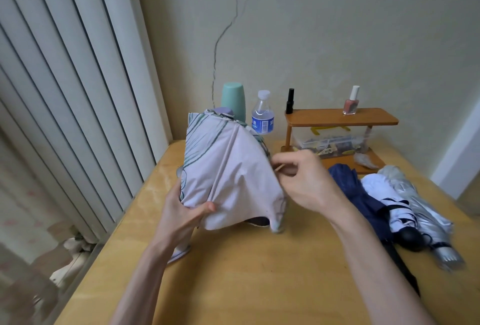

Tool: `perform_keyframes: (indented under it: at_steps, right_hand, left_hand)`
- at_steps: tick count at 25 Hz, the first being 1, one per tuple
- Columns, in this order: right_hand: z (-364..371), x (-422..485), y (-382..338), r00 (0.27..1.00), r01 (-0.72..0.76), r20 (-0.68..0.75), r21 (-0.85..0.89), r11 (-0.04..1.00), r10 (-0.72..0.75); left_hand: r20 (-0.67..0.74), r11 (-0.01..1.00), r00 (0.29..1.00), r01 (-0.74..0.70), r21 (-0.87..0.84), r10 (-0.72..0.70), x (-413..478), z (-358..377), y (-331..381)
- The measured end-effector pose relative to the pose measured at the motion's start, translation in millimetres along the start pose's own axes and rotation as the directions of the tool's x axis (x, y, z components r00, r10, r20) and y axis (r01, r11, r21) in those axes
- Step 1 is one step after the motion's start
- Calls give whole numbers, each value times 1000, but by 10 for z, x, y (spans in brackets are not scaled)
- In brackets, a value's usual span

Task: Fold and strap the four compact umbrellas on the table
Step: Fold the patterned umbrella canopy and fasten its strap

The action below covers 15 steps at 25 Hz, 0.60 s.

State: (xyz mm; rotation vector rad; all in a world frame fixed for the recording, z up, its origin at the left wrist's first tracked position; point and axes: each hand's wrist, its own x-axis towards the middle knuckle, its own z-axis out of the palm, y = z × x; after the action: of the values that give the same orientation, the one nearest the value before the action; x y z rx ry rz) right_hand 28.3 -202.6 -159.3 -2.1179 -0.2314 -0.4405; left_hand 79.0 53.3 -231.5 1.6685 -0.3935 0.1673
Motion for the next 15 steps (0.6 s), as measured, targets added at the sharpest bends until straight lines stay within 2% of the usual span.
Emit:
perform_keyframes:
  at_steps: [2, 6, 8, 10, 12, 15]
  right_hand:
    - [-134, 5, 26, 993, -25, -112, 27, 999, 27]
    - [-163, 2, 87, 983, -17, -178, 208, 978, 55]
    - [-62, -6, 79, 976, -129, -110, 399, 908, 187]
    - [10, -15, 54, 961, -241, 5, 515, 823, 278]
    - [-4, -20, 11, 974, -215, 36, 449, 868, 222]
    - [-85, -21, 0, 996, -52, 78, 304, 951, 29]
  left_hand:
    - [-20, 1000, 1000, 17, -1, -17, 2, -71, 12]
    - [-20, 1000, 999, 29, 2, -29, 30, -109, -2]
    - [0, 999, 999, 43, -16, -43, 17, -112, 0]
    - [25, 997, 997, 73, -26, -73, -6, -108, 9]
    - [45, 994, 994, 102, -41, -100, -32, -116, 16]
    - [62, 990, 989, 136, -29, -134, -32, -124, 58]
